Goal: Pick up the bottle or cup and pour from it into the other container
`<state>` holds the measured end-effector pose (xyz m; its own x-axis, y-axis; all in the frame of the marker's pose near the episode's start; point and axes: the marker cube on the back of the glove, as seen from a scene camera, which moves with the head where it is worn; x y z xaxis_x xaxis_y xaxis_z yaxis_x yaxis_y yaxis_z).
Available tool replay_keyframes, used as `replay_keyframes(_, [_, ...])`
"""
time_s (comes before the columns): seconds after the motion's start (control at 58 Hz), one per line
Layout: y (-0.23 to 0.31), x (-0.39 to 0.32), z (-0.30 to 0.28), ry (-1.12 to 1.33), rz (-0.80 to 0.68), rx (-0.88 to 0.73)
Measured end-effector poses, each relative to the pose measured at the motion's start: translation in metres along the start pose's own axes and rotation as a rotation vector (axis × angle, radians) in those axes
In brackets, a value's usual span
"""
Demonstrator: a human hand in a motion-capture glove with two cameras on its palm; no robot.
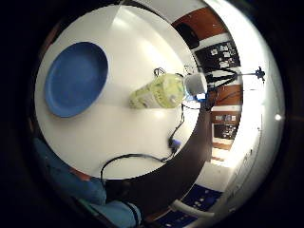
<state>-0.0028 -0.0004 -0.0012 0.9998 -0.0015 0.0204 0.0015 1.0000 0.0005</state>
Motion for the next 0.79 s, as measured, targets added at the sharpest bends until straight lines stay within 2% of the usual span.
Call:
replay_keyframes(0.5, [0.007,0.004,-0.004,-0.026,-0.013,0.012])
replay_keyframes(0.603, [0.013,0.028,-0.004,0.125,-0.155,0.024])
replay_keyframes(0.672, [0.018,0.019,-0.003,0.014,-0.021,0.027])
replay_keyframes(0.793, [0.029,0.030,-0.003,0.003,0.028,0.025])
